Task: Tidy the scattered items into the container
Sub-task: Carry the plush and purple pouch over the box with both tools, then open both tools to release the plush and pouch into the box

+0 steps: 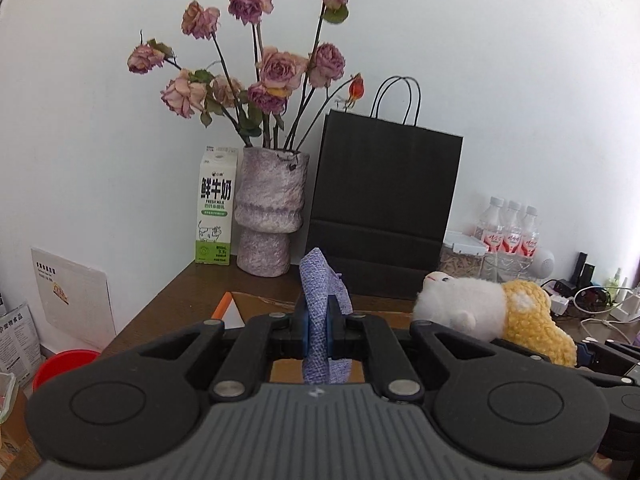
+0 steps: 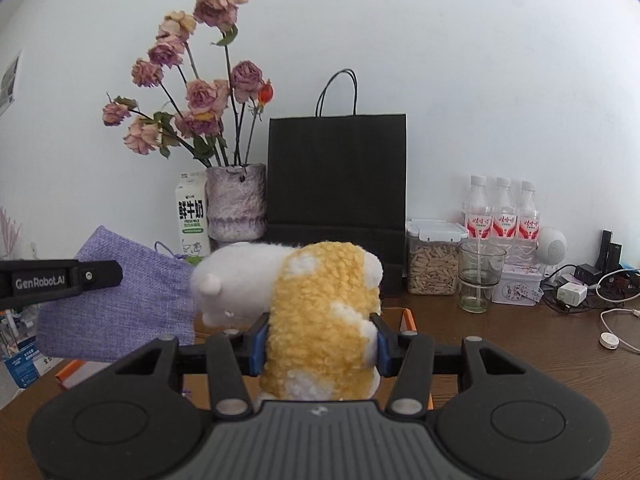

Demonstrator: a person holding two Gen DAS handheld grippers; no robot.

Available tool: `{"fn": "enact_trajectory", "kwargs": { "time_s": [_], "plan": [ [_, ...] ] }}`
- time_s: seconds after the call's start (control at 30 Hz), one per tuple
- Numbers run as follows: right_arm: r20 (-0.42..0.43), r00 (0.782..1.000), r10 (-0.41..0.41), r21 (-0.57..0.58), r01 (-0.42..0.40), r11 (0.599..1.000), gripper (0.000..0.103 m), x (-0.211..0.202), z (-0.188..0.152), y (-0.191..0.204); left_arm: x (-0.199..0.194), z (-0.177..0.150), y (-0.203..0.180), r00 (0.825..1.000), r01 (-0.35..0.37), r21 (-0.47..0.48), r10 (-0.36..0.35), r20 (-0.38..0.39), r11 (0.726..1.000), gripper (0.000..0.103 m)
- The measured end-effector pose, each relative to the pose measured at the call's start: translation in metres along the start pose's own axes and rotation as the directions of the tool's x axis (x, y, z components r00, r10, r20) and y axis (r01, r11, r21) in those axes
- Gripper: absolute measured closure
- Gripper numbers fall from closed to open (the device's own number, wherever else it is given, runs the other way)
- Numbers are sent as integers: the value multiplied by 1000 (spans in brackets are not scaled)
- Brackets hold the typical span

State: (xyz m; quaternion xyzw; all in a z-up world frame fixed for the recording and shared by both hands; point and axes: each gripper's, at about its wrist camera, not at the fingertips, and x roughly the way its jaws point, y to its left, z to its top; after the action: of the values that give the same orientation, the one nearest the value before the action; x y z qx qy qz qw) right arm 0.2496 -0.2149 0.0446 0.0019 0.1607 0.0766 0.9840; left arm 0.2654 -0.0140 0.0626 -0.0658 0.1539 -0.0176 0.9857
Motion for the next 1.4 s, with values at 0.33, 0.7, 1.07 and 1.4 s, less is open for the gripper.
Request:
{"fn": "enact_trajectory", "kwargs": {
  "time_s": [0.33, 0.7, 1.07, 1.4],
  "plan": [
    [-137, 991, -5, -13, 3, 1000, 55, 42, -25, 0, 50, -30, -4, 982, -44, 119, 65, -179, 992, 95],
    [-124, 992, 0, -33, -4, 999, 10, 33, -29, 5, 42, -34, 0, 984, -64, 97, 79, -159, 993, 6],
    [-113, 994, 11, -33, -15, 999, 1, 23, -31, 4, 34, -33, 1, 983, -91, 105, 106, -149, 990, 0],
    [-98, 995, 27, -40, -31, 999, 1, 5, -25, 8, 22, -32, 0, 982, -87, 109, 104, -159, 990, 0]
  ]
}}
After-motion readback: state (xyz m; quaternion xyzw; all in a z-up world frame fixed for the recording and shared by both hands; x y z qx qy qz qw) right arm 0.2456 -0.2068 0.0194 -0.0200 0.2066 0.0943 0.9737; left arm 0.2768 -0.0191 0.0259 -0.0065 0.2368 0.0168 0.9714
